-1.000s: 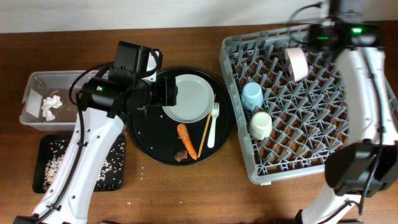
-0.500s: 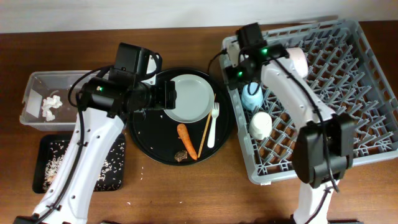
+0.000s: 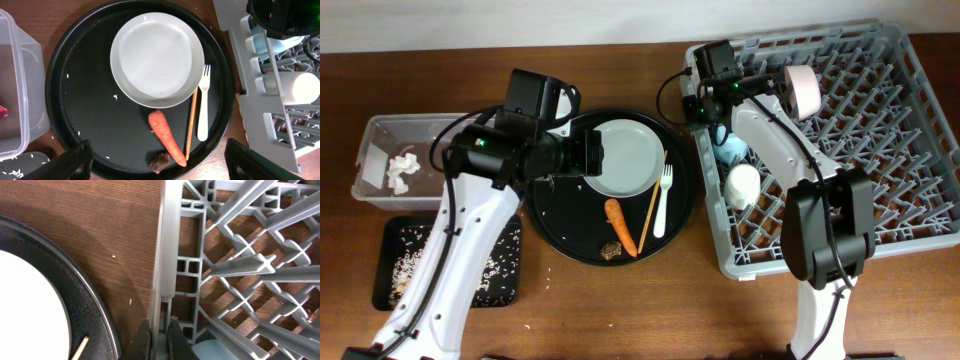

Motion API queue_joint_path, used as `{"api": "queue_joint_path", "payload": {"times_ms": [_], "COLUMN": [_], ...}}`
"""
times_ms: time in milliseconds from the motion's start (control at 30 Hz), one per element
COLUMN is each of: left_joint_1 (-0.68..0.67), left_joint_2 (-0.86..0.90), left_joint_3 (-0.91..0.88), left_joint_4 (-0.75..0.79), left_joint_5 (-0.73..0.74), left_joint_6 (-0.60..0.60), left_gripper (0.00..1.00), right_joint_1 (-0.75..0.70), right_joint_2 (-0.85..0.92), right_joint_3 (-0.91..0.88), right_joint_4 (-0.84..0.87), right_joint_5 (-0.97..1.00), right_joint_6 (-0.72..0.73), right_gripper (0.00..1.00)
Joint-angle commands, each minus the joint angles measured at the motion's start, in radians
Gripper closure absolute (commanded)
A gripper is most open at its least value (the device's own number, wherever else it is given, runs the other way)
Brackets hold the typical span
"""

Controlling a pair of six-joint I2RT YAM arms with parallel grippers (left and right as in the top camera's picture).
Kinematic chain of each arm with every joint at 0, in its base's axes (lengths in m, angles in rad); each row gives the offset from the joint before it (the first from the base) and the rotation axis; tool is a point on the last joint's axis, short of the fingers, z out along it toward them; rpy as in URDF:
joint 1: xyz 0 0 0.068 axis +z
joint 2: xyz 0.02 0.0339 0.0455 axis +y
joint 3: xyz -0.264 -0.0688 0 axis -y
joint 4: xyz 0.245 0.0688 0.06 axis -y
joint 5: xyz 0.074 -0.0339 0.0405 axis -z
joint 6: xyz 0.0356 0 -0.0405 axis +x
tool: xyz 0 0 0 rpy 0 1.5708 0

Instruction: Sort waste into correct bins and load items into the dishwasher rack

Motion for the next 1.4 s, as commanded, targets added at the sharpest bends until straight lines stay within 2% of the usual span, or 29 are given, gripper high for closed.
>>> {"api": "queue_joint_path", "payload": {"times_ms": [0,100,133,300,367,400,433,467,533,567,600,633,700,767,800,867,900,1033,1167,1233,1267,1300,1367], "left_joint_1": [0.003,0.003,0.003,0.003,0.003,0.003,0.003,0.003,0.003,0.003,0.003,0.003,0.003,0.003,0.003,0.003,0.003,0.003,0.003,0.003,0.003,0.003,0.003], "left_joint_2": [-0.006,-0.006,-0.006,-0.006,-0.006,-0.006,-0.006,-0.006,-0.006,-0.006,-0.006,-0.006,-0.006,-0.006,-0.006,-0.006,-0.006,-0.006,-0.006,-0.006,-0.006,-0.006,-0.006], "left_joint_3": [-0.004,-0.004,-0.004,-0.004,-0.004,-0.004,-0.004,-0.004,-0.004,-0.004,-0.004,-0.004,-0.004,-0.004,-0.004,-0.004,-0.004,-0.004,-0.004,-0.004,-0.004,-0.004,-0.004], "left_joint_4": [-0.001,-0.005,-0.005,-0.005,-0.005,-0.005,-0.005,-0.005,-0.015,-0.019,-0.019,-0.018,-0.015,-0.015,-0.016,-0.016,-0.016,-0.017,-0.016,-0.016,-0.016,-0.018,-0.019], "left_joint_5": [-0.007,-0.007,-0.007,-0.008,-0.008,-0.008,-0.008,-0.008,-0.008,-0.008,-0.008,-0.008,-0.023,-0.027,-0.027,-0.026,-0.026,-0.027,-0.026,-0.026,-0.026,-0.026,-0.026], "left_joint_6": [0.009,0.009,0.009,0.009,0.009,0.009,0.009,0.009,0.009,0.009,0.009,0.009,0.009,0.009,0.009,0.009,0.009,0.009,0.008,0.008,0.008,0.008,0.008], "left_gripper": [0.16,0.17,0.16,0.17,0.16,0.16,0.17,0.16,0.16,0.17,0.17,0.17,0.16,0.16,0.16,0.16,0.16,0.17,0.16,0.16,0.16,0.16,0.16], "right_joint_1": [-0.007,-0.007,-0.007,-0.006,-0.007,-0.007,-0.007,-0.007,-0.025,-0.061,-0.117,-0.169,-0.291,-0.361,-0.373,-0.367,-0.357,-0.229,-0.084,-0.006,0.016,0.032,0.039], "right_joint_2": [-0.001,-0.001,-0.001,-0.001,-0.011,-0.032,-0.072,-0.107,-0.202,-0.261,-0.309,-0.333,-0.337,-0.328,-0.326,-0.326,-0.326,-0.326,-0.314,-0.314,-0.314,-0.313,-0.306], "right_joint_3": [0.005,0.005,0.005,0.005,0.005,0.005,0.005,0.005,0.005,0.005,0.005,0.005,0.005,0.005,0.005,0.005,0.005,0.005,-0.013,-0.078,-0.11,-0.149,-0.228], "right_joint_4": [0.059,0.112,0.167,0.177,0.175,0.174,0.171,0.151,0.044,-0.066,-0.184,-0.27,-0.463,-0.533,-0.539,-0.561,-0.56,-0.571,-0.63,-0.549,-0.497,-0.414,-0.253], "right_joint_5": [-0.018,-0.018,-0.018,-0.018,-0.019,-0.019,-0.018,-0.018,0.066,0.101,0.101,0.077,0.011,-0.038,-0.115,-0.126,-0.16,-0.204,-0.204,-0.169,-0.128,-0.085,-0.074], "right_joint_6": [0.061,0.21,0.221,0.258,0.257,0.257,0.257,0.236,0.141,0.094,0.08,0.079,0.027,0.027,0.027,0.027,0.027,0.028,0.109,0.116,0.116,0.115,0.115], "right_gripper": [0.96,0.96,0.96,0.96,0.58,0.46,0.4,0.38,0.37,0.38,0.42,0.52,0.55,0.75,0.78,0.94,0.96,0.96,0.74,0.64,0.51,0.47,0.48]}}
